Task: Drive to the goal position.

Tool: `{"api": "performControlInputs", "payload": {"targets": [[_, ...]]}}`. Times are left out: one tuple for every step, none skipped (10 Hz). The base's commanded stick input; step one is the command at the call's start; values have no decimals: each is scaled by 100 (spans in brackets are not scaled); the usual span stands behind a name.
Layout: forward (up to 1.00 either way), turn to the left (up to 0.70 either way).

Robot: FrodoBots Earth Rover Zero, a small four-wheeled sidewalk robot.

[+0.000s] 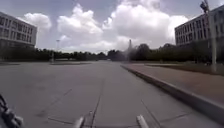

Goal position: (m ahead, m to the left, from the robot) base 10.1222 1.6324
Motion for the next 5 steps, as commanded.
{"api": "performControlInputs", "payload": {"targets": [[70, 0], [70, 0], [70, 0], [70, 0], [70, 0]]}}
